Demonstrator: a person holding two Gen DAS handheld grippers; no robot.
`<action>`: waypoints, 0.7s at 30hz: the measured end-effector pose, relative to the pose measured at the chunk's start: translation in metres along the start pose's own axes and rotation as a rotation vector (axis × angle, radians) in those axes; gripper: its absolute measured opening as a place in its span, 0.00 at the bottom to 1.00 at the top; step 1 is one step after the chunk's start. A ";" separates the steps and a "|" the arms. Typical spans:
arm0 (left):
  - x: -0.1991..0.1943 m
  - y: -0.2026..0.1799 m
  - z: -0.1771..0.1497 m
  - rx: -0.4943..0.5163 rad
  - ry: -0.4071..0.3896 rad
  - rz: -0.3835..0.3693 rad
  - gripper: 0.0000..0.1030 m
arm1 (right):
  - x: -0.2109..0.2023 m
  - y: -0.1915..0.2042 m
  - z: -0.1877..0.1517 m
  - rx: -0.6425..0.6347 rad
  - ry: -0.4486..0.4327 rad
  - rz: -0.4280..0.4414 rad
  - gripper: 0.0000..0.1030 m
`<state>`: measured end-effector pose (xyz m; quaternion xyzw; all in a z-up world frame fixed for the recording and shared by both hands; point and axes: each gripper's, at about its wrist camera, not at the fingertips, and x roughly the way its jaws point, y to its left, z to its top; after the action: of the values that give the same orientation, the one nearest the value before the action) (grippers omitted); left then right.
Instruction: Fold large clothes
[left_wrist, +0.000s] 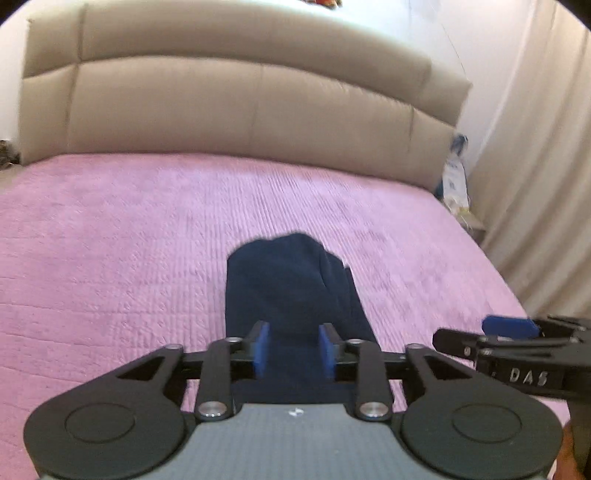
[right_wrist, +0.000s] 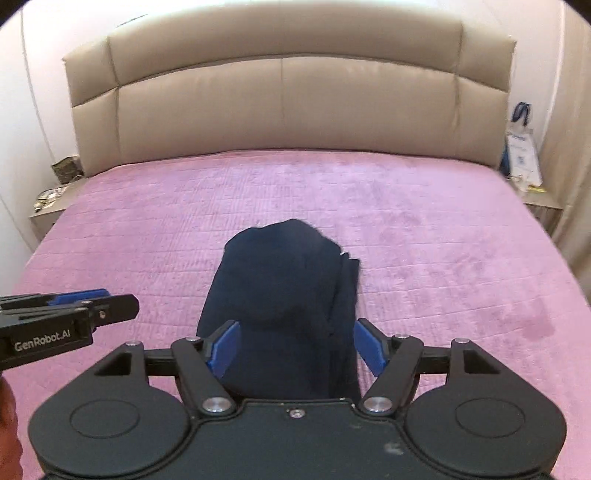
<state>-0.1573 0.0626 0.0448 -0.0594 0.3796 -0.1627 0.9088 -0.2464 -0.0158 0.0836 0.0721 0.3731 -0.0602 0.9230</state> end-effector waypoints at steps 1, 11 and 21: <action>-0.006 -0.003 0.004 -0.004 -0.003 0.004 0.45 | -0.004 0.002 0.003 0.008 0.012 -0.006 0.79; -0.024 -0.036 0.021 0.033 -0.002 0.129 0.67 | -0.001 0.005 0.008 0.010 0.073 -0.013 0.79; -0.017 -0.034 0.005 0.044 0.060 0.147 0.68 | -0.005 0.004 0.003 0.013 0.103 -0.002 0.79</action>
<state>-0.1732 0.0358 0.0678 -0.0066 0.4066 -0.1053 0.9075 -0.2474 -0.0116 0.0893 0.0808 0.4198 -0.0597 0.9020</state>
